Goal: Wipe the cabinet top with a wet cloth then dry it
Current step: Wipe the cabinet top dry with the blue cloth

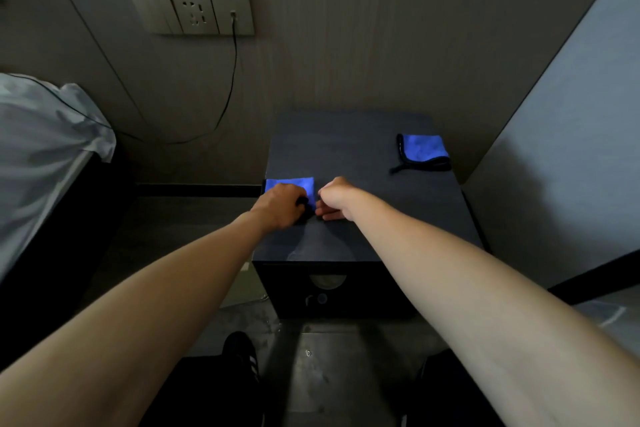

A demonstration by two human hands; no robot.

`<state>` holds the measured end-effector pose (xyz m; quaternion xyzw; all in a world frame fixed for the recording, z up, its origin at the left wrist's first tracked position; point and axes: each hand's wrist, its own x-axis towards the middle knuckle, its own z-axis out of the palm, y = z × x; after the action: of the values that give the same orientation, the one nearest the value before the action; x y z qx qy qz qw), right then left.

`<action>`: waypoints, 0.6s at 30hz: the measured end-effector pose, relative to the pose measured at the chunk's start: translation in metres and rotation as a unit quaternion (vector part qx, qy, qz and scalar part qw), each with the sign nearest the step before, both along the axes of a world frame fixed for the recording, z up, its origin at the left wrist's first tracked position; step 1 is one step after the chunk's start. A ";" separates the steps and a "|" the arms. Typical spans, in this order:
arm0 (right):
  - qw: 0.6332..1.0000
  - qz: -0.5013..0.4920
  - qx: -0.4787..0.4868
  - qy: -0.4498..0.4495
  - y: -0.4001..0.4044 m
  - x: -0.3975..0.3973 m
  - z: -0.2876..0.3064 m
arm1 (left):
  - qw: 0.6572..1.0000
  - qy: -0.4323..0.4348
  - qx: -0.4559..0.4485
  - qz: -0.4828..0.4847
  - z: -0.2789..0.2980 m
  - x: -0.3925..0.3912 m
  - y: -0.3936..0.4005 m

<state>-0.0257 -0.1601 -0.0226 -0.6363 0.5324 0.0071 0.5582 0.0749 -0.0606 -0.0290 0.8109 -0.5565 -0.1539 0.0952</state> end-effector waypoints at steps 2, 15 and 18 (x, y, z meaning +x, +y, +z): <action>1.000 -0.002 0.003 0.000 -0.001 -0.007 0.001 | 1.000 0.011 -0.021 -0.010 0.005 -0.003 0.001; 0.997 -0.022 0.067 -0.003 0.012 -0.047 0.011 | 0.996 0.063 -0.025 -0.065 0.030 -0.041 0.014; 0.999 0.020 -0.032 0.034 0.021 -0.051 0.004 | 0.996 0.084 0.006 -0.040 0.020 -0.050 0.022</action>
<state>-0.0768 -0.1390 -0.0189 -0.6635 0.5386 0.0227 0.5188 0.0252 -0.0383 -0.0088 0.7726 -0.5777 -0.2284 0.1308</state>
